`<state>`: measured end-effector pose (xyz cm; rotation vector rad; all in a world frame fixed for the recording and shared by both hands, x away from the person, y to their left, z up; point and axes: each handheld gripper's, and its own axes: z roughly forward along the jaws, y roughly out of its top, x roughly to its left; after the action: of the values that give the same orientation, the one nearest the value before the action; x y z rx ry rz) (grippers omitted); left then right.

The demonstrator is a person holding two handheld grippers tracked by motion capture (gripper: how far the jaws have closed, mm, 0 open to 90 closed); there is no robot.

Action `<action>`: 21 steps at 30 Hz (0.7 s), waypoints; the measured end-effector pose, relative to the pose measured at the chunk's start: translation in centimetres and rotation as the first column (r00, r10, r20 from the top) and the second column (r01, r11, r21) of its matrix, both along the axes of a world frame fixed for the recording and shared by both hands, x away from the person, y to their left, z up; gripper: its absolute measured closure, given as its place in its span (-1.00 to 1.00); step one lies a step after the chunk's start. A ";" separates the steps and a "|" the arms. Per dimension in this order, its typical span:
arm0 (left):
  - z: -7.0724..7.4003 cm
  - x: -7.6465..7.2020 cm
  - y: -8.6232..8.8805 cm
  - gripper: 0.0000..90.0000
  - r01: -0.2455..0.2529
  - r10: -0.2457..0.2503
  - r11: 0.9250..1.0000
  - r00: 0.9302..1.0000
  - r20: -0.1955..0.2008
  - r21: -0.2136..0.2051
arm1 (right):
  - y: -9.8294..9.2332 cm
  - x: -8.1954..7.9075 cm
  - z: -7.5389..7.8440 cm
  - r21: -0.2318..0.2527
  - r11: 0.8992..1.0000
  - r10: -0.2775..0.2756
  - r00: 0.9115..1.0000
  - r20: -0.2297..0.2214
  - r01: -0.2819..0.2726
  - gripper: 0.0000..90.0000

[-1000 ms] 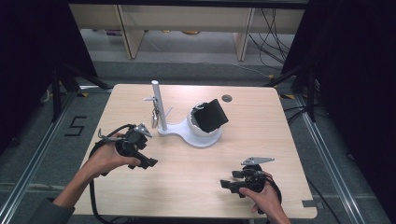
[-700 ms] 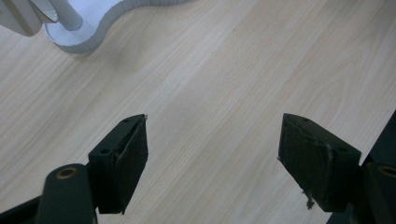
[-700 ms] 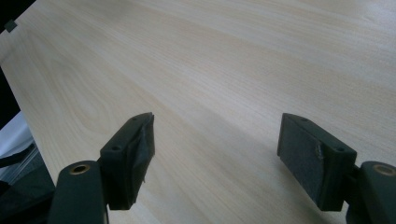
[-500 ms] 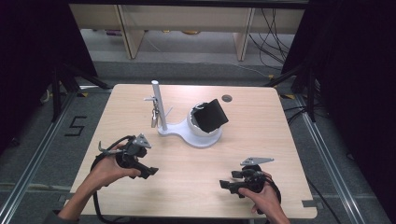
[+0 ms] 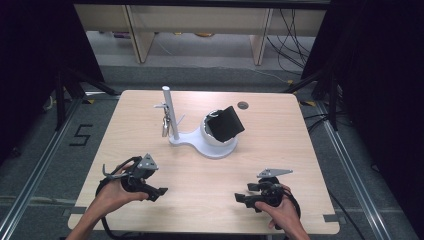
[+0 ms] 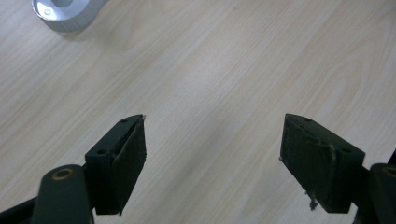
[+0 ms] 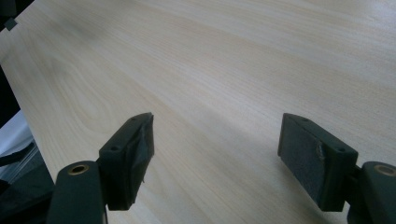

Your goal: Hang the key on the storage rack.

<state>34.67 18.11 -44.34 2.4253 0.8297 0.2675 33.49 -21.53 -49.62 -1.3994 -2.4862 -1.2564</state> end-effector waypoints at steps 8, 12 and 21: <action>-1.2 -0.8 -0.1 -0.52 0.007 -0.007 1.000 1.000 0.017 -0.009 | 0.0 0.0 0.0 -0.017 1.000 0.007 1.000 0.015 -0.007 -0.38; -1.9 -1.7 -0.2 -0.52 0.009 -0.009 0.999 1.000 0.001 -0.050 | 0.0 0.0 0.0 -0.021 1.000 0.005 1.000 0.019 -0.004 -0.38; -3.5 -3.5 -0.1 -0.53 0.013 -0.013 0.999 1.000 0.013 -0.037 | 0.0 0.1 -0.1 -0.024 0.999 0.025 0.999 0.035 -0.025 -0.41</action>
<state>31.20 18.03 -47.88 2.3913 0.8063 0.2604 33.63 -21.51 -49.71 -1.3585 -2.5409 -1.2625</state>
